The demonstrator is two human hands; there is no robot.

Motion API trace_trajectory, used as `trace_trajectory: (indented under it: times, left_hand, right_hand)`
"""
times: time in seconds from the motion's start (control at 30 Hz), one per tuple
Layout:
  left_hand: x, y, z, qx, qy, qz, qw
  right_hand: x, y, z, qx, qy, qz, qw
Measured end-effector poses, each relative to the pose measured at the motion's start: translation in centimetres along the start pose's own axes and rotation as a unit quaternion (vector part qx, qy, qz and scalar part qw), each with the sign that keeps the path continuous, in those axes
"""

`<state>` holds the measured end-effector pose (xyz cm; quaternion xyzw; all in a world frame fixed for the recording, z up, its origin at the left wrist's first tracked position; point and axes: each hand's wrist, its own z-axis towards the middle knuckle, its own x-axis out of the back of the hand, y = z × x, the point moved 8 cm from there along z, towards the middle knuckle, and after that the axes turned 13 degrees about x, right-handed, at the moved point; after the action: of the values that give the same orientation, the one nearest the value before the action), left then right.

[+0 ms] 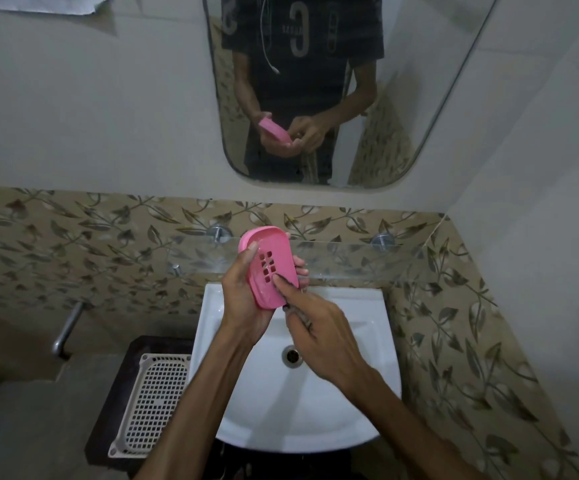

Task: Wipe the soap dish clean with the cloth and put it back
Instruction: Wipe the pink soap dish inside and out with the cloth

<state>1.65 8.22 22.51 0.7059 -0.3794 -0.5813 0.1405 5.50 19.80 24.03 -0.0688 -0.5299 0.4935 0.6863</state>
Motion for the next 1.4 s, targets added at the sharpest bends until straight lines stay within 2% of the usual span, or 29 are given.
trace_trajectory:
  times: [0.1, 0.3, 0.43, 0.5, 0.63, 0.73, 0.83, 0.97, 1.07, 1.17, 1.23, 1.33, 1.4]
  left_hand:
    - [0.6, 0.0, 0.0, 0.004, -0.004, -0.005, 1.0]
    - [-0.4, 0.3, 0.1, -0.006, 0.008, -0.002, 1.0]
    - [0.5, 0.5, -0.3, -0.017, 0.061, 0.015, 0.998]
    - [0.4, 0.5, -0.4, -0.013, 0.066, 0.022, 0.998]
    - [-0.2, 0.0, -0.5, 0.022, 0.052, -0.002, 0.998]
    - [0.1, -0.9, -0.5, 0.053, 0.041, 0.001, 0.998]
    - [0.6, -1.9, -0.4, 0.077, 0.034, -0.018, 0.996]
    - [2.0, -2.0, -0.3, 0.068, 0.044, 0.007, 0.997]
    - [1.7, -1.7, -0.3, 0.07, 0.047, 0.023, 0.996]
    - [1.3, -1.6, -0.1, 0.067, 0.068, 0.013, 0.995]
    - [1.3, -1.5, -0.1, 0.068, 0.059, 0.005, 0.996]
    - [1.8, -2.2, 0.0, 0.087, 0.041, 0.015, 0.995]
    - [1.8, -2.6, 0.0, 0.095, 0.046, 0.009, 0.994]
  right_hand:
    - [-0.7, -0.8, -1.4, 0.006, -0.05, 0.031, 0.998]
    - [1.6, 0.0, 0.6, -0.035, 0.061, 0.074, 0.995]
    - [3.4, -1.2, 2.3, -0.029, 0.083, 0.071, 0.994]
    - [3.8, -1.9, 3.6, -0.004, 0.074, 0.065, 0.995]
    - [2.0, -3.1, 3.8, 0.052, 0.016, -0.075, 0.996]
    - [0.4, -2.6, 1.4, 0.034, -0.034, -0.102, 0.994]
    - [0.6, -2.1, 1.2, 0.041, -0.043, -0.139, 0.988]
    - [0.1, -2.3, -0.4, 0.007, -0.101, -0.138, 0.985]
    - [1.0, -1.8, 0.1, -0.012, -0.059, -0.102, 0.993]
    - [1.9, -1.7, 2.4, 0.021, -0.005, -0.13, 0.991]
    - [1.2, -2.3, 2.1, 0.03, -0.02, -0.149, 0.988]
    - [-0.1, -2.7, -0.8, 0.003, -0.075, -0.117, 0.99]
    - [0.5, -2.0, -0.9, -0.007, -0.062, -0.099, 0.993]
